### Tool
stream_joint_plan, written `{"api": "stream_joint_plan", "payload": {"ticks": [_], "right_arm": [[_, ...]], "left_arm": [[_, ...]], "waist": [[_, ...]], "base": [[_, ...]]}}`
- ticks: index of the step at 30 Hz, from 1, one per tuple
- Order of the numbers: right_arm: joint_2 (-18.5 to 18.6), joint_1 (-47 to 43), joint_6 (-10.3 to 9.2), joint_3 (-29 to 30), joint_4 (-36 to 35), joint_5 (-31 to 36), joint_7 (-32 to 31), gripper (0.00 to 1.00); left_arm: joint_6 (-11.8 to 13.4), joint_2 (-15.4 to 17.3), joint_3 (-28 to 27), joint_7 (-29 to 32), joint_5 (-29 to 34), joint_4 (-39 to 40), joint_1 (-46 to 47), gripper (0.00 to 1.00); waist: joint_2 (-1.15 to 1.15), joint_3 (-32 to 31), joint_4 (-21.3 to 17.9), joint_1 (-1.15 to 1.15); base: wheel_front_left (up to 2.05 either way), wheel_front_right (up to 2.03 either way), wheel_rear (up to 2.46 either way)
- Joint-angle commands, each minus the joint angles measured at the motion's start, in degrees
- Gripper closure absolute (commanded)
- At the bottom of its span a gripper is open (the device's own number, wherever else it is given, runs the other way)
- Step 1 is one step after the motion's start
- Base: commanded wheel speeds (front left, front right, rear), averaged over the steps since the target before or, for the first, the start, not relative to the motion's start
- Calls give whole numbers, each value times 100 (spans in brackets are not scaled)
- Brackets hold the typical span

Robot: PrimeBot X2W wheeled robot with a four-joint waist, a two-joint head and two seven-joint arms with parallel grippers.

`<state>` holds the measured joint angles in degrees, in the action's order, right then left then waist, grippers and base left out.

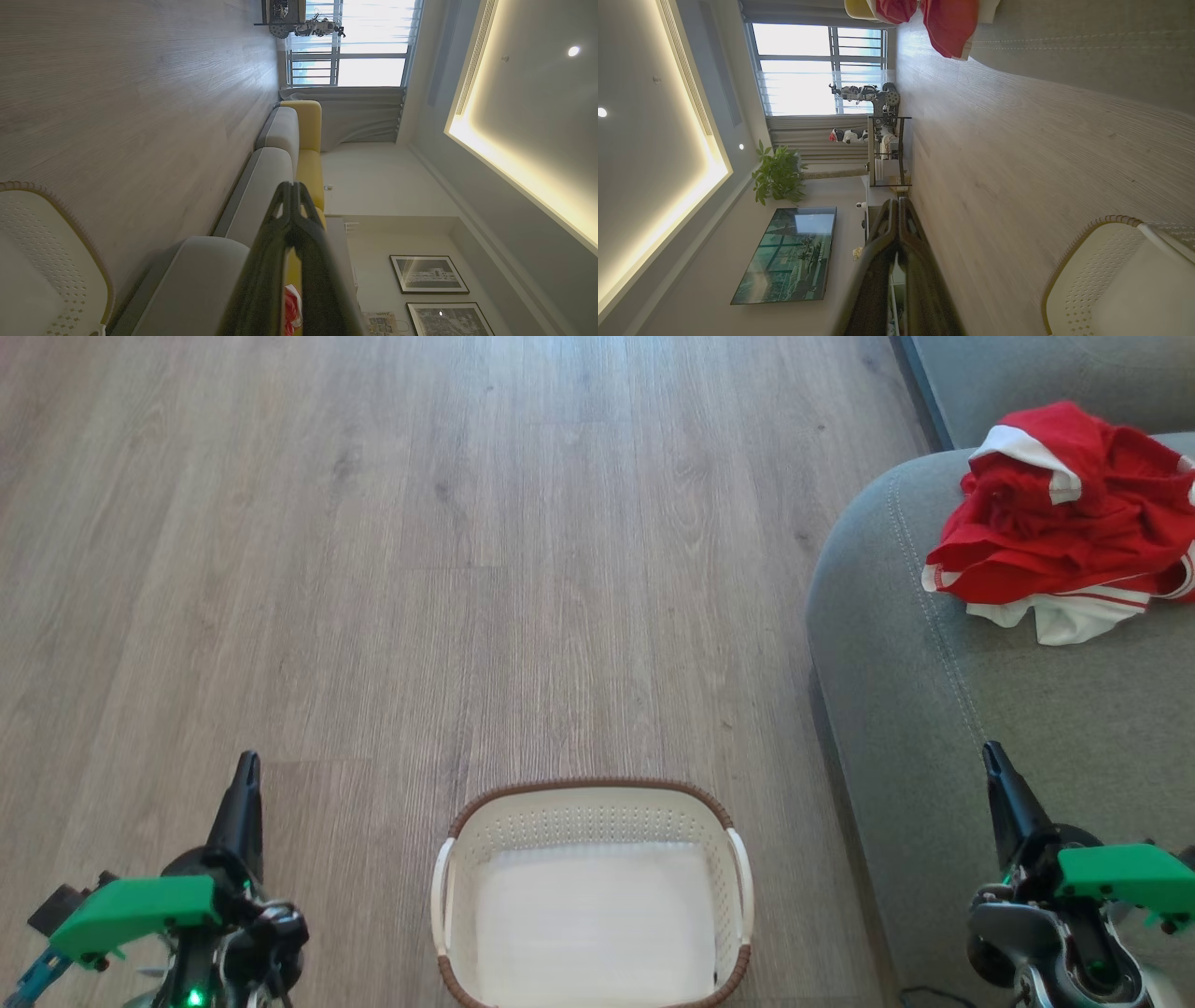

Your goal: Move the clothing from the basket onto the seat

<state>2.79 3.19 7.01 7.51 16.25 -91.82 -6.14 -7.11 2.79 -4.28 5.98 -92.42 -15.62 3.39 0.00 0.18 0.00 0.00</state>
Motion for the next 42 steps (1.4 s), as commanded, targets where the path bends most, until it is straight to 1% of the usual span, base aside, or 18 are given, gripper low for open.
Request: {"api": "stream_joint_plan", "payload": {"ticks": [1, 42], "right_arm": [[10, 301, 47, -93, -222, -29, -40, 100], [9, 301, 47, -92, -222, -29, -40, 100]], "left_arm": [[-37, 31, -199, 30, 5, 156, 279, 100], [-37, 21, -214, 42, 18, 156, 280, 100]], "waist": [[0, 0, 0, 0], [0, 0, 0, 0]], "base": [[0, 0, 0], [0, 0, 0]]}}
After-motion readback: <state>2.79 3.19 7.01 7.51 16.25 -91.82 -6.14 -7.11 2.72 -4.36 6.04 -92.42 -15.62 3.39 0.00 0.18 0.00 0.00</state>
